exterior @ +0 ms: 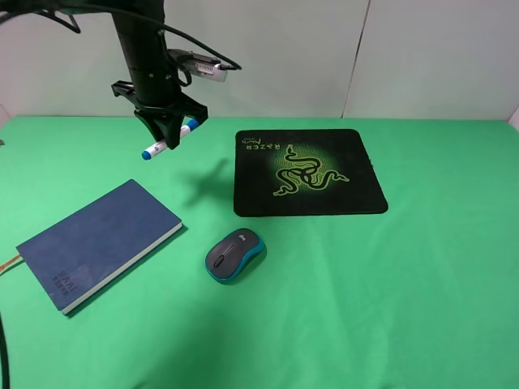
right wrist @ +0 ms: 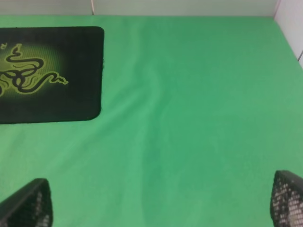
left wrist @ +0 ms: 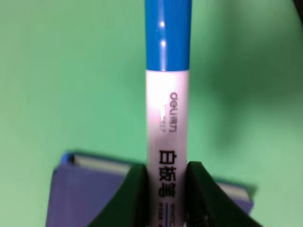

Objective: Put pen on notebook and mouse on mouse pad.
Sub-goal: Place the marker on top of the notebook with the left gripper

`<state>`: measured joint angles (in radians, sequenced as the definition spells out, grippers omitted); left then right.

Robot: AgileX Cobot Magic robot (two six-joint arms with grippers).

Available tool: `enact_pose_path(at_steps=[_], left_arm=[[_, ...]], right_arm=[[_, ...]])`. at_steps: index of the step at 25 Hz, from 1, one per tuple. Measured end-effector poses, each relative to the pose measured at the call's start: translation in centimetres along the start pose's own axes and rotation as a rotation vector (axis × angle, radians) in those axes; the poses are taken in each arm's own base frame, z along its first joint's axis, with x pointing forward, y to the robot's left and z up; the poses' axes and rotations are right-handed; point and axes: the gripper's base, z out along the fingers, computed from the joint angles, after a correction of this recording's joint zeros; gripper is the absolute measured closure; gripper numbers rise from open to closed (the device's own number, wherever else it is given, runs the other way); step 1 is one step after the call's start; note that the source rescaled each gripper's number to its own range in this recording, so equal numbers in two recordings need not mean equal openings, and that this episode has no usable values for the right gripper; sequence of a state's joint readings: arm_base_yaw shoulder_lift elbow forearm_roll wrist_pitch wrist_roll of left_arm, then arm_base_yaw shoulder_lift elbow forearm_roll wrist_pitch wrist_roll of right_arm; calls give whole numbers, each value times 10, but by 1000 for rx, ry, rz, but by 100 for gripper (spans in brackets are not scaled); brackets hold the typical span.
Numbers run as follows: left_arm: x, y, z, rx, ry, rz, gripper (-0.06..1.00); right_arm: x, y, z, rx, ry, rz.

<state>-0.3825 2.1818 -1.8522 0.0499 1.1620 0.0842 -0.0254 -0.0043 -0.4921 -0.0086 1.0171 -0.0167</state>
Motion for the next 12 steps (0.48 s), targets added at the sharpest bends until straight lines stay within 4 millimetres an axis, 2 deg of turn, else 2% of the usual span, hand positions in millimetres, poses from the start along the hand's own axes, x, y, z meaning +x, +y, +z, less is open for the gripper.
enact_pose_path(at_steps=[7, 12], left_arm=[[44, -4, -10, -1, -12, 11, 93], [85, -7, -6, -1, -20, 24, 93]], right_arm=[[0, 0, 0, 0, 0, 0], [0, 0, 0, 0, 0, 0]])
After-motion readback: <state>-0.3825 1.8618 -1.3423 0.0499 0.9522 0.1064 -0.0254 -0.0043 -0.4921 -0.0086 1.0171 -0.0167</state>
